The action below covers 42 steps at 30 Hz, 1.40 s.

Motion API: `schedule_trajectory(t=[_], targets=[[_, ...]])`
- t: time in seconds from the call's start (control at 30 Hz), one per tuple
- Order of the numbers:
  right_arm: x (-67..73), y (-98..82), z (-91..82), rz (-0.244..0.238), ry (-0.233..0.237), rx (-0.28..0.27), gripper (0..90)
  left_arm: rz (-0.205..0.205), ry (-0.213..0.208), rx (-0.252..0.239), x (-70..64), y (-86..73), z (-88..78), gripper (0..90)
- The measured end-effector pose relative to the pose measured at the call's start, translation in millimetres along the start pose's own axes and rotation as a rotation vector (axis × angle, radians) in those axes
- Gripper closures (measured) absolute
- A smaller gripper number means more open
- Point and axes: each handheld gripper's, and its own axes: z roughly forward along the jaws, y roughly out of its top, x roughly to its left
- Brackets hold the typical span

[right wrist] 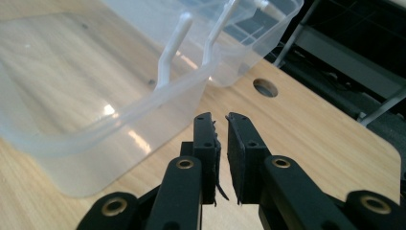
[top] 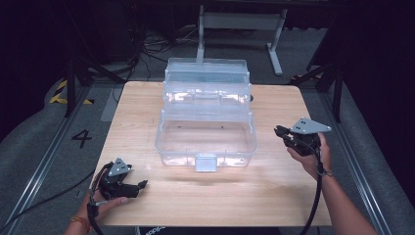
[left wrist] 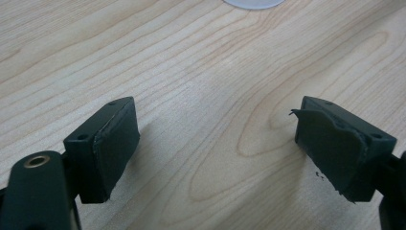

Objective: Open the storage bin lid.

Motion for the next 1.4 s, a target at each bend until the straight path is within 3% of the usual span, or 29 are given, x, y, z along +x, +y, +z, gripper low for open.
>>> schedule_trajectory(t=[0.3,0.7,1.0,1.27,1.4], targets=[[4.8,-24.2,-4.2,0.006,0.011,0.036,81.2,0.006,0.002,0.0,0.5,0.1,-0.1,15.6],[5.4,-71.3,-14.6,0.052,0.036,0.074,74.5,-0.008,-0.005,0.002,-0.4,0.2,0.4,15.4],[3.1,-105.4,-25.0,0.098,0.069,0.104,60.3,-0.008,-0.001,0.002,-0.4,0.4,0.8,15.4],[5.1,-132.2,-28.4,0.145,0.095,0.14,40.0,-0.008,-0.001,0.002,-0.3,0.5,1.0,15.3],[7.4,-142.9,-27.9,0.174,0.122,0.147,35.4,-0.009,0.0,0.001,-0.4,0.5,1.1,15.3]])
